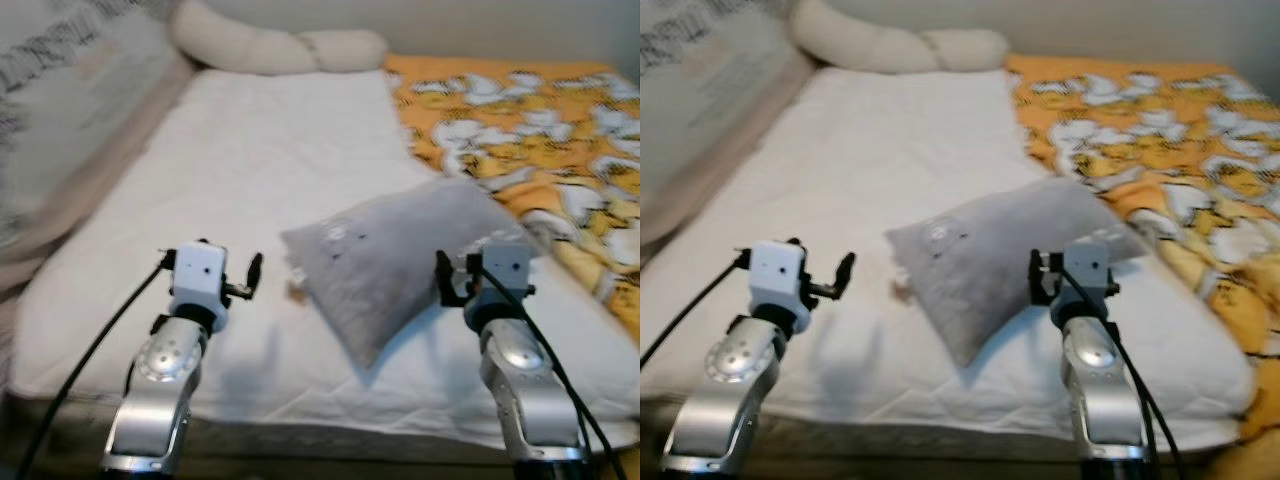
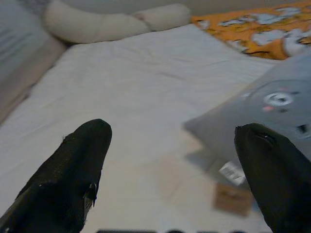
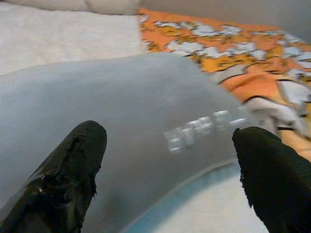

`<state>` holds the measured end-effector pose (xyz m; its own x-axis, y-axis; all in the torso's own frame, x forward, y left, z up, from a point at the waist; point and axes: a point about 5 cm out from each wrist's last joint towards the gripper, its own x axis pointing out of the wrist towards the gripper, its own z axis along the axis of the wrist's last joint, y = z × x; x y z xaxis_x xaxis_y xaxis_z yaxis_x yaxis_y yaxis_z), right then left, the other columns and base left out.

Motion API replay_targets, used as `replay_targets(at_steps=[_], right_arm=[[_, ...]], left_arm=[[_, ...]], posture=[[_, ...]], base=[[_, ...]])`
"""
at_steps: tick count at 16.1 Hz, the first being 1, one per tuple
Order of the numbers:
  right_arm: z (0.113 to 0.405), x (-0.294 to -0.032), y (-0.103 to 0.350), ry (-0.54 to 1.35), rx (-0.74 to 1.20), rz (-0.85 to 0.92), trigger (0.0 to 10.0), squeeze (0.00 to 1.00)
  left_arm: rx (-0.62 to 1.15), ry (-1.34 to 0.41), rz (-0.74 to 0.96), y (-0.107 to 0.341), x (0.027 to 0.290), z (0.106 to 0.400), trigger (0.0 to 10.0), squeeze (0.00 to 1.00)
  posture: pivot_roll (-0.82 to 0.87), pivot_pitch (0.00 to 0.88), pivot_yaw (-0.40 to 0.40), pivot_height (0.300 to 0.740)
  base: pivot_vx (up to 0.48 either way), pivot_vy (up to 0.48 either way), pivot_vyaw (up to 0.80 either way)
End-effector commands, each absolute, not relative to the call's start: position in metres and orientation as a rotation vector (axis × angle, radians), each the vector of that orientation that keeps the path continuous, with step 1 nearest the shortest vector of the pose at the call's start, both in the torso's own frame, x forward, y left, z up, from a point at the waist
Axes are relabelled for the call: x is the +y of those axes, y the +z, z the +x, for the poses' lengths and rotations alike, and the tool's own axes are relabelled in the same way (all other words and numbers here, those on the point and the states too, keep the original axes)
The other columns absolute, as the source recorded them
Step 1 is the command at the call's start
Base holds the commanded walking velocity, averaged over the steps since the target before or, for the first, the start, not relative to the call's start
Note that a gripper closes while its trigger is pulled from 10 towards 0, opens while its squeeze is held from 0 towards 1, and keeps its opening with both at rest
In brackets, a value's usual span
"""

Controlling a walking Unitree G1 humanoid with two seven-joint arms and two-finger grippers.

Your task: Clean up the room

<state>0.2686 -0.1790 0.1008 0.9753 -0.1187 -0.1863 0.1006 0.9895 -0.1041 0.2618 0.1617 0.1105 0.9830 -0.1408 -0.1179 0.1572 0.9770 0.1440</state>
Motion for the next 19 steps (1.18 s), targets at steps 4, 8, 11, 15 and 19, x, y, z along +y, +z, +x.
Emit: replay_targets(at_steps=[4, 8, 11, 15, 19], right_arm=[[0.268, -0.173, 0.099, -0.057, 0.199, -0.158, 10.0, 0.00], [0.264, -0.175, 0.095, -0.085, 0.215, -0.150, 10.0, 0.00], [0.261, -0.178, 0.090, -0.092, 0.230, -0.159, 10.0, 0.00], [0.259, -0.183, 0.079, -0.134, 0.304, -0.116, 10.0, 0.00], [0.266, -0.206, 0.071, -0.273, 0.391, 0.085, 10.0, 1.00]], left_arm=[[0.102, -0.143, 0.159, 0.111, 0.163, 0.261, 10.0, 0.00], [0.100, -0.158, 0.158, 0.111, 0.161, 0.260, 10.0, 0.00], [0.105, -0.171, 0.179, 0.108, 0.160, 0.257, 10.0, 0.00], [0.108, -0.191, 0.192, 0.108, 0.158, 0.258, 10.0, 0.00], [0.144, -0.340, 0.208, 0.106, 0.151, 0.256, 10.0, 0.00]], posture=[[0.11, 0.000, 0.013, 0.740], [0.11, 0.000, 0.018, 0.740], [0.11, 0.000, 0.024, 0.740], [0.12, 0.000, 0.025, 0.740], [0.12, 0.000, 0.022, 0.740]], base=[[0.263, 0.000, 0.20], [0.132, 0.000, 0.20], [0.000, 0.000, 0.00], [0.000, 0.000, 0.00], [0.000, 0.000, 0.00]])
